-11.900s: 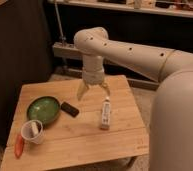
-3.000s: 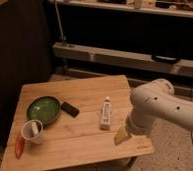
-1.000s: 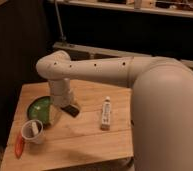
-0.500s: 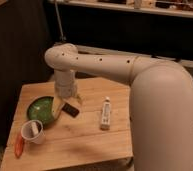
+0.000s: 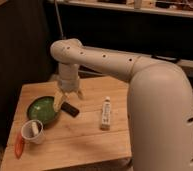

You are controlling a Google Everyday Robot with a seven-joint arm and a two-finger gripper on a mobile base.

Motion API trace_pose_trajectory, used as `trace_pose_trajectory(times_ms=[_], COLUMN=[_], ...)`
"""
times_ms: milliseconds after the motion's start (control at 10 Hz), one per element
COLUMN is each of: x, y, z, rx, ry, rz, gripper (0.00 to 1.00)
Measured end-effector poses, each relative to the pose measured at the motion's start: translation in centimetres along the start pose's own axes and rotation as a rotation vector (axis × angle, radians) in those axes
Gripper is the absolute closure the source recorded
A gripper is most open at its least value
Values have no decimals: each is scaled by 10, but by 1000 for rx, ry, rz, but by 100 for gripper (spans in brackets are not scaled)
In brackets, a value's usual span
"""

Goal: Move the arm in a circular motion

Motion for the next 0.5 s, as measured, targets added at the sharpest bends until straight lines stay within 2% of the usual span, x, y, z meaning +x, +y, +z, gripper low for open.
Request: trace_pose_trajectory(times_ms=[500], x=[13], y=[36], z=[-16], rx=[26], ry=[9], rz=[0], gripper=[20])
